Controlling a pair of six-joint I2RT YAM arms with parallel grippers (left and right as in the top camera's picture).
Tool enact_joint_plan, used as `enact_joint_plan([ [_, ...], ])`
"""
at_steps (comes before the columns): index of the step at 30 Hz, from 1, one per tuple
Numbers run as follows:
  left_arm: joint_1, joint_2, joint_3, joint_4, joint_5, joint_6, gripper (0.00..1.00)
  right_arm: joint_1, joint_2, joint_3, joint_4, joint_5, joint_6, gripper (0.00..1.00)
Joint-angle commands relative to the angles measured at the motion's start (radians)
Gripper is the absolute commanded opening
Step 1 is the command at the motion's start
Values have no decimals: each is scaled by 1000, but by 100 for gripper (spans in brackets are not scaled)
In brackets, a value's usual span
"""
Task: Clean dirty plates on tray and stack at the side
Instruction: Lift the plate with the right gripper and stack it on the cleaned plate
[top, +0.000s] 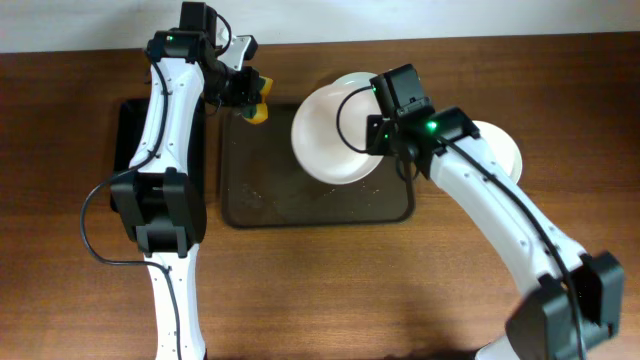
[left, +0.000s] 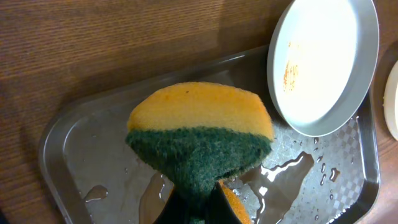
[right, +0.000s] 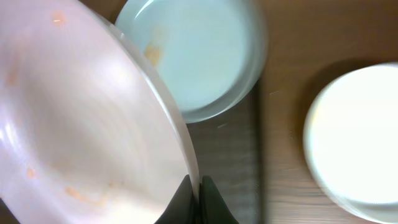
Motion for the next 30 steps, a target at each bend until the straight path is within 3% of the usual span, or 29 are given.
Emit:
enact_joint_plan([
  [1,0,-6,5,0,-9,-8,1,76,-92,17,-4,374,-18,4],
  [8,0,-6,5,-1,-9,-8,1,290,-97,17,1,914,-37,4],
  [23,-3,-6,5,0,-9,-8,1,303,-97,17,4,909,-29,4],
  [25,-3,-6,5,-1,-9,-9,1,269,-98,17,3,825,-28,4],
  [29,-3,-6,5,-16,-10,-8,1,-41,-113,17,-42,214,-6,4],
  [30,-3,-6,5,-18,-10,-8,1,-201,-108,17,-63,-10,-6,4],
])
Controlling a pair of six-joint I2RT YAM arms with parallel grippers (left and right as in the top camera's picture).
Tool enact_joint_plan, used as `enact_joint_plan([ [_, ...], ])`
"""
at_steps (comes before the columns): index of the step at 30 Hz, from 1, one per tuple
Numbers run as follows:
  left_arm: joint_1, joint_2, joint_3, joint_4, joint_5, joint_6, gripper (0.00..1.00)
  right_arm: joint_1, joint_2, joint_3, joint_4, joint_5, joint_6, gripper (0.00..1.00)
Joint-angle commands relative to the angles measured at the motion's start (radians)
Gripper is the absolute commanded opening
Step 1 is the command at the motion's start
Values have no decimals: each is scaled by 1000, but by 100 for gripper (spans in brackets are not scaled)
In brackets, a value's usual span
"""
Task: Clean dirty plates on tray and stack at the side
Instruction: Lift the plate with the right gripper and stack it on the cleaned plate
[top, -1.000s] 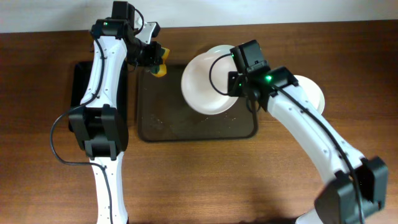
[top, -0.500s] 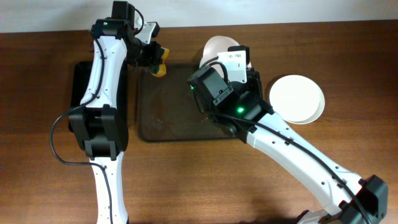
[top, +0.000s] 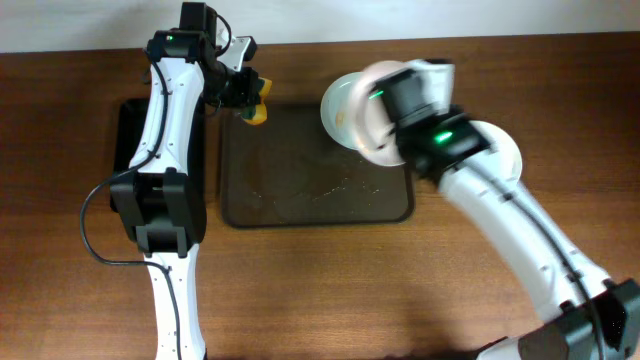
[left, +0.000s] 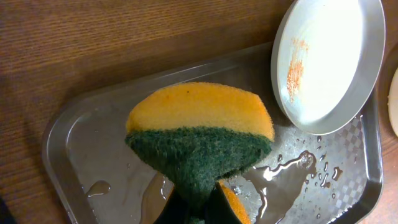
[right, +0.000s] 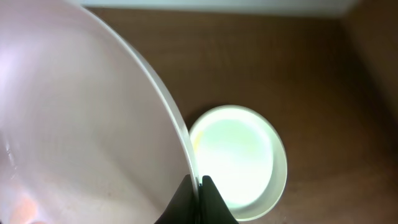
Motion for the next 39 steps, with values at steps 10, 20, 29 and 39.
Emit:
enact_joint_plan([
  [10,-3,-6,5,-8,3,-6,1,-637,196,-32,-62,-560,23,4],
  [20,-3,-6,5,-3,3,-6,1,-690,365,-34,-33,-529,30,4],
  [29,-3,-6,5,-3,3,-6,1,-690,365,-34,-110,-457,22,5],
  [39,-5,-6,5,-3,3,-6,1,-628,362,228,-229,-698,-74,52],
])
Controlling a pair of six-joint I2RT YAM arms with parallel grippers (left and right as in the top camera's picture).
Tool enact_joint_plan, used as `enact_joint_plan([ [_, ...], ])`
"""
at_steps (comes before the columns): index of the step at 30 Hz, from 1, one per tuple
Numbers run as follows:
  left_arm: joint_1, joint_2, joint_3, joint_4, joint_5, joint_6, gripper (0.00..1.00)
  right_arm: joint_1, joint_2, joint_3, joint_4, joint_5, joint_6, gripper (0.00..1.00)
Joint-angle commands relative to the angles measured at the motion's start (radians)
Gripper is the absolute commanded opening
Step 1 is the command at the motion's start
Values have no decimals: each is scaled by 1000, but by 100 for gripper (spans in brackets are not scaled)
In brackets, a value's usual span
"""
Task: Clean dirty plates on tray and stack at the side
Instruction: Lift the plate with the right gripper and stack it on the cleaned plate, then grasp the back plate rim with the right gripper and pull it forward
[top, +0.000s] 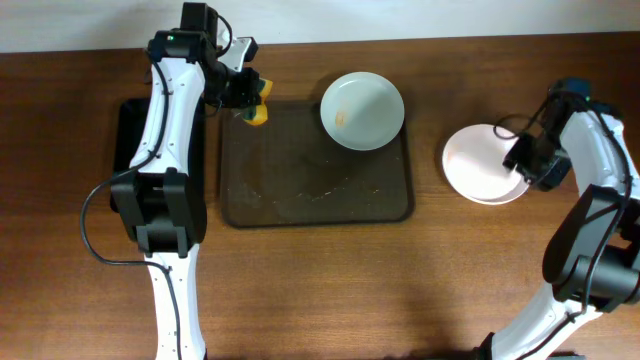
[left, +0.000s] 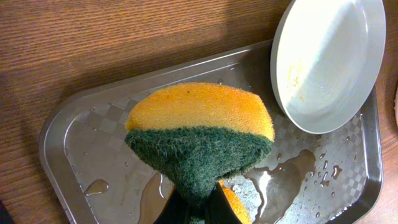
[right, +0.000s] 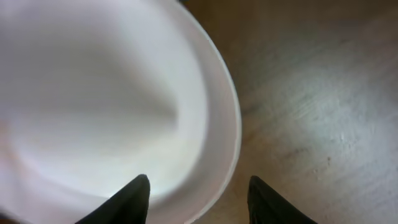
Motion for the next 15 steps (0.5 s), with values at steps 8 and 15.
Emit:
enact_joint_plan([
  [8,-2,-6,5,1,4,-6,1,447,106,200,247,-140,217,52],
  [15,-2,-6,5,-2,4,-6,1,531,268,200,238,-82,319,41],
])
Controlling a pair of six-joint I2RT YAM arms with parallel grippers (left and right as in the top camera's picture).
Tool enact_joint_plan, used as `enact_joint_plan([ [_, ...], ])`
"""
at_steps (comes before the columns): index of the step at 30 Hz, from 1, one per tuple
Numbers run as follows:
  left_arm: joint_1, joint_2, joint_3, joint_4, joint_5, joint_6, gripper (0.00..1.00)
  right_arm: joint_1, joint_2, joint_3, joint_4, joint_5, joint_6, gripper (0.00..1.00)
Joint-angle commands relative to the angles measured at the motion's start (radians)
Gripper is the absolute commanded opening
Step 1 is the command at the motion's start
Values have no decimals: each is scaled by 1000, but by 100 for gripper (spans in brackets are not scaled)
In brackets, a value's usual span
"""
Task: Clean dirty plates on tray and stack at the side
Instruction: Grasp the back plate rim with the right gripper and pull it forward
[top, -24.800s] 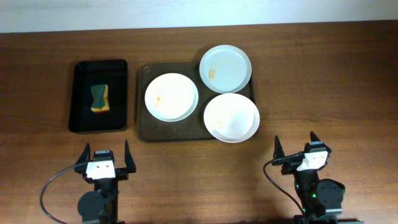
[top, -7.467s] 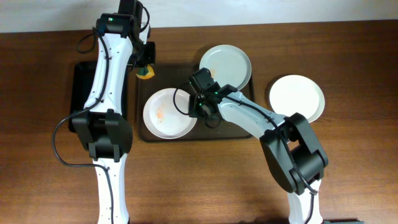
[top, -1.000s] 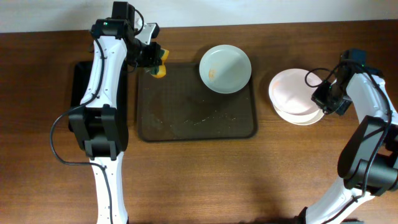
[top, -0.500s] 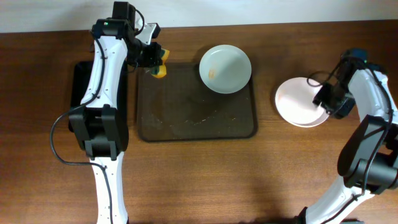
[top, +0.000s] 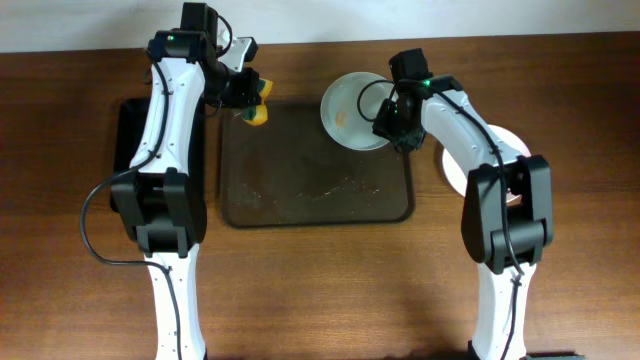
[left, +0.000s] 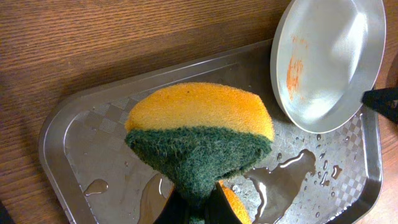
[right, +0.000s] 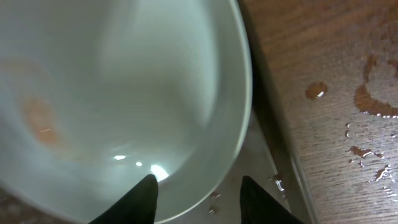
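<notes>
One pale dirty plate (top: 352, 108) with an orange smear (right: 37, 115) lies in the far right corner of the dark tray (top: 300, 190). My right gripper (top: 393, 128) is open, its fingers (right: 135, 200) straddling the plate's right rim. White plates are stacked (top: 450, 172) on the table right of the tray, partly behind my right arm. My left gripper (top: 248, 98) hangs over the tray's far left corner, shut on a yellow and green sponge (left: 199, 134). In the left wrist view the plate (left: 323, 59) shows beyond the sponge.
Water pools on the tray floor (left: 280, 174), and drops wet the wood (right: 367, 99) right of the tray. A black box (top: 125, 135) sits left of my left arm. Crumbs speckle the tray's middle (top: 320, 188).
My right gripper was open over the white stack at the right of the table. Now it is open around the right rim of the pale plate on the tray. My left arm has not moved.
My right gripper held a large white plate over the tray while the left held the sponge still. Then the plate was further right, above the pale plate. Then it lay on the stack with the gripper open, and now the gripper is back at the pale plate.
</notes>
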Motion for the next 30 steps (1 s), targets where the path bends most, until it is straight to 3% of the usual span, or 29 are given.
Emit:
enact_joint_plan([
  [1,-2,-6,5,-1,4,-6,1,0,40,-4,-13,19,37,40],
  [3,-2,-6,5,-1,4,-6,1,10,65,-4,-42,-16,37,37],
  [7,-2,-6,5,1,4,-6,1,83,71,-3,-124,-87,-21,20],
  [10,-2,-6,5,7,4,-6,1,154,70,-1,-158,-86,-24,20],
  [11,-2,-6,5,7,4,-6,1,163,69,2,-161,-89,-24,22],
  [12,-2,-6,5,6,4,-6,1,171,68,14,-171,-109,-58,40],
  [16,-2,-6,5,7,-24,-6,1,158,68,90,-209,-146,-149,49],
  [19,-2,-6,5,7,-44,-6,1,148,68,190,-212,-152,-456,63],
  [24,-2,-6,5,7,-44,-6,1,144,98,223,-103,-85,-872,70],
  [30,-2,-6,5,7,-44,-6,1,143,163,223,-111,-96,-907,73],
])
